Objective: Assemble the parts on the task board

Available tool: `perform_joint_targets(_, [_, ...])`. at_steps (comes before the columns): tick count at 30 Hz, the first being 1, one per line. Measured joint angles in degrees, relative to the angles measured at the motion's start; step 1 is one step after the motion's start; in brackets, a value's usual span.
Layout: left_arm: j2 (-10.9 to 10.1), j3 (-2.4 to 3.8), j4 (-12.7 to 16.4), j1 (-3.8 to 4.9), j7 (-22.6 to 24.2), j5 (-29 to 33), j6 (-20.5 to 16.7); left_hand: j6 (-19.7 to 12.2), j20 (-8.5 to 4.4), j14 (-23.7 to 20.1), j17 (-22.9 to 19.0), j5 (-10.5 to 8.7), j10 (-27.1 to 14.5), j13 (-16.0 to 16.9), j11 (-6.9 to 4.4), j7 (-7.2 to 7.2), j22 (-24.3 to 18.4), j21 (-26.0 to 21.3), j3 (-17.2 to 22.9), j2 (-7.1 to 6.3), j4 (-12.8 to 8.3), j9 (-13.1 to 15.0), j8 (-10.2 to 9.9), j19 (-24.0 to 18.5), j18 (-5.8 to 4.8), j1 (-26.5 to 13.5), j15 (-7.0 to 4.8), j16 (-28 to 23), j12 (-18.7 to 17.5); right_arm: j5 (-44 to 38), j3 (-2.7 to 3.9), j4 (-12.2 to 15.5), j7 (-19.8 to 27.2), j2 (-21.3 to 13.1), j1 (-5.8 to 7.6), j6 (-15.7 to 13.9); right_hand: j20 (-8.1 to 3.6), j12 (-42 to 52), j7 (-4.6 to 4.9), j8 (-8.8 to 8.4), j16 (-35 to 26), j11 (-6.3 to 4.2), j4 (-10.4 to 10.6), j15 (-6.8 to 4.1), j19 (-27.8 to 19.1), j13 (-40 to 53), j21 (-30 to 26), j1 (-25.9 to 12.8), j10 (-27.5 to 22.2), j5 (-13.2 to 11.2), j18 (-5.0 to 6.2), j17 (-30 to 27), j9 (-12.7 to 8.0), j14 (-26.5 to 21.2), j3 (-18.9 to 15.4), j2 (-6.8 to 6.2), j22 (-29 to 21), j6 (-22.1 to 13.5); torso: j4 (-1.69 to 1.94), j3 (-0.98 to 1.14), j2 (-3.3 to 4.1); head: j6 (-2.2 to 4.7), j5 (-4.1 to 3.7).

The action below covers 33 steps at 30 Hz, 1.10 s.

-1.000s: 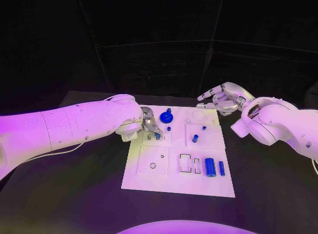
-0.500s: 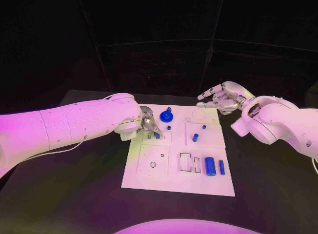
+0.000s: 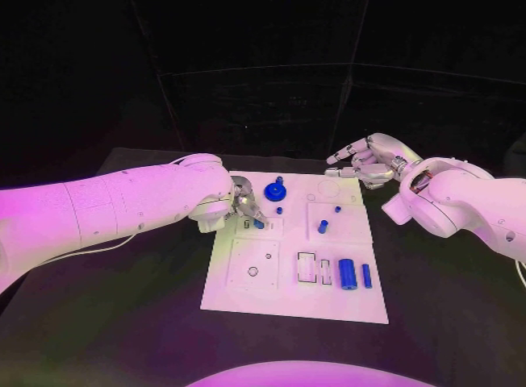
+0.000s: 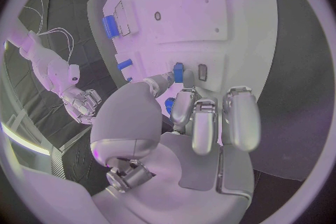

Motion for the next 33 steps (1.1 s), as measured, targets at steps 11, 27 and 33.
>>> perform_joint_targets(11, [0.1,0.01,-0.1,0.05,-0.2,0.0,0.2,0.4,0.0,0.0,0.0,-0.01,0.4,0.5,-0.01,0.0,0.2,0.0,-1.1,0.62,-1.1,0.3,0.3,0.0,0.0,-1.1,0.0,0.0,0.6,0.0,0.0,0.1,0.0,-0.1,0.0,0.0,0.0,0.0,0.0,0.0,0.0,0.0,0.0,0.0,0.0,0.0,0.0,0.0,0.0,0.0,0.01,0.0,0.0,0.0,0.0,0.0,0.0,0.0,-0.01,0.03,0.0,0.03,-0.06])
perform_joint_targets(27, [1.0,-0.05,-0.8,0.01,-0.5,-0.1,0.6,2.9,-0.16,0.0,0.0,-0.16,0.9,0.7,-0.53,-1.63,0.7,0.0,-6.2,1.61,-3.1,0.8,1.4,0.2,0.0,-4.8,-0.44,0.0,0.9,0.0,0.0,0.1,0.0,0.0,0.0,0.0,0.0,0.0,0.0,0.22,0.0,0.0,-0.2,0.0,0.0,0.0,0.0,0.0,0.0,0.0,0.0,-0.1,0.0,0.0,-0.2,0.0,-0.1,0.0,-0.04,0.04,0.02,-0.04,0.05])
perform_joint_targets(33, [1.5,-0.06,-1.4,0.01,-0.7,-0.1,0.8,3.0,-0.16,0.0,0.0,-0.16,0.9,0.6,-0.52,-1.74,0.7,0.0,-7.5,1.94,-2.6,0.7,1.7,0.2,0.0,-5.1,-0.43,0.0,0.9,0.0,0.0,0.1,0.0,0.0,0.0,0.1,0.0,0.0,0.0,0.22,0.0,0.0,-0.2,0.0,0.0,0.0,0.0,0.0,0.0,0.0,0.0,-0.1,0.0,0.0,-0.2,0.0,-0.1,0.0,-0.04,0.04,0.03,-0.09,0.02])
